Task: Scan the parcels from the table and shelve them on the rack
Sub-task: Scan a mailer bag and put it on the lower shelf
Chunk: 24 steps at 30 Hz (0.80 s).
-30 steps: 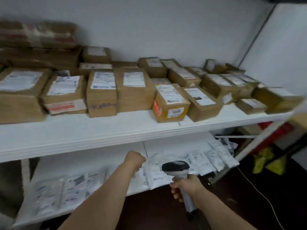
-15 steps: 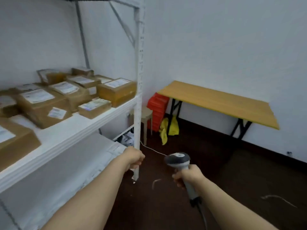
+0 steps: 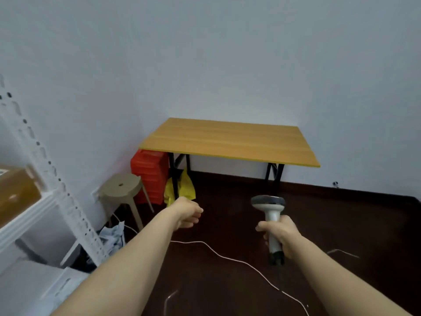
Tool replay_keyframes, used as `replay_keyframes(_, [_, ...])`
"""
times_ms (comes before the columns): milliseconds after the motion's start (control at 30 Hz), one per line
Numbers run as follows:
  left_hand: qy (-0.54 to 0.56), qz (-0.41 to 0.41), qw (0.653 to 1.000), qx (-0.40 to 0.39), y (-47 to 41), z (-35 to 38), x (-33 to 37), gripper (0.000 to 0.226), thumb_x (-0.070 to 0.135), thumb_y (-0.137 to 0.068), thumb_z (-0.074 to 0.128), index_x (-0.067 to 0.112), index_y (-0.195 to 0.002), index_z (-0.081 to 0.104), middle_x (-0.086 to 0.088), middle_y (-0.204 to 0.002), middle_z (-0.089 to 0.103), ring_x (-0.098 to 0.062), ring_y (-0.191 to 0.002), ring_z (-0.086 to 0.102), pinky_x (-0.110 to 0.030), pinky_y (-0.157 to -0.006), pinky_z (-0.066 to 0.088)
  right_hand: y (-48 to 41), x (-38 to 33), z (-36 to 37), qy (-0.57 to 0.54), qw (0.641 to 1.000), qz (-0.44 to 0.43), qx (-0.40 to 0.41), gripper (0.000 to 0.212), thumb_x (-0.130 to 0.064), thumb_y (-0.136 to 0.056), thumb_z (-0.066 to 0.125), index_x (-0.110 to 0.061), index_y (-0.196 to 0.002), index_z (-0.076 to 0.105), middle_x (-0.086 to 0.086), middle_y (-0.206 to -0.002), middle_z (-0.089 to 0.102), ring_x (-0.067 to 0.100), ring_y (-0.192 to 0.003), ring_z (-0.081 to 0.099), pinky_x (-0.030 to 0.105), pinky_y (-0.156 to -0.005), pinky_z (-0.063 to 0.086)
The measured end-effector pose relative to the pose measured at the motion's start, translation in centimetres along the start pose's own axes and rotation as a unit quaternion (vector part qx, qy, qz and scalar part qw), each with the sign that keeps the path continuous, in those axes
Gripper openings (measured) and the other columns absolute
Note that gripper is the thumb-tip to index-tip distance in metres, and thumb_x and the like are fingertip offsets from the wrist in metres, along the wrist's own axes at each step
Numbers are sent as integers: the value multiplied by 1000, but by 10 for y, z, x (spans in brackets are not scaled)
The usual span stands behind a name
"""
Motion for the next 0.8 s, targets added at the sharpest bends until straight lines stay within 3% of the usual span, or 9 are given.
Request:
replay_keyframes(67, [-14, 8, 1000, -9, -42, 4, 25, 24, 13, -93, 59, 9, -117, 57, -9, -103, 65, -19, -92, 64, -31, -80, 51, -43, -14, -10, 5, 998, 5, 57, 32, 12, -68, 68, 2, -92, 49, 19, -70, 59, 25, -50, 56, 28, -43, 45])
replay_keyframes(167, [-35, 25, 999, -11, -112, 3, 69, 29, 14, -93, 60, 9, -121, 57, -8, -104, 67, -18, -93, 65, -29, -75, 52, -107, -41, -17, 7, 995, 1, 100, 41, 9, -70, 75, 1, -103, 51, 20, -82, 64, 27, -59, 64, 27, -42, 46])
replay_keyframes(267, [-46, 24, 998, -29, -179, 1, 121, 25, 16, -93, 60, 10, -118, 59, -7, -102, 67, -16, -89, 65, -27, -73, 54, -173, -72, -25, 29, 989, -9, 145, 33, -5, -70, 83, -3, -94, 60, 14, -83, 66, 26, -70, 64, 34, -58, 50])
replay_keyframes(367, [-56, 31, 997, -45, -232, 1, 173, 16, 16, -94, 60, 10, -108, 61, -8, -102, 66, -16, -84, 63, -28, -74, 53, -229, -111, -35, 24, 982, -41, 182, 35, -11, -70, 84, -8, -93, 58, 8, -88, 62, 21, -74, 58, 37, -67, 49])
replay_keyframes(500, [-82, 27, 994, -63, -302, 13, 227, 13, 18, -95, 59, 11, -106, 58, -9, -107, 65, -16, -84, 61, -26, -73, 53, -300, -146, -35, 3, 985, -40, 165, 48, -15, -76, 81, -12, -109, 46, 0, -92, 54, 17, -79, 55, 34, -65, 45])
replay_keyframes(633, [-86, 26, 993, -80, -371, 39, 266, 23, 16, -94, 58, 11, -117, 56, -7, -101, 64, -11, -71, 58, -21, -61, 50, -371, -161, -42, 4, 986, -12, 165, 62, -14, -65, 88, -13, -107, 42, 3, -94, 55, 17, -78, 55, 31, -57, 43])
replay_keyframes(800, [-89, 8, 993, -78, -464, 68, 306, 6, 10, -94, 58, 8, -99, 57, -12, -90, 59, -16, -65, 52, -24, -59, 44, -491, -184, -47, 60, 988, 12, 140, 49, -9, -68, 79, -11, -100, 42, 7, -89, 55, 19, -73, 56, 32, -55, 42])
Point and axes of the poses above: each hand's wrist, its own y-axis away from the middle knuckle, its own z-axis out of the palm, x = y × z, the point moved 5 cm from there along -y, towards the middle knuckle
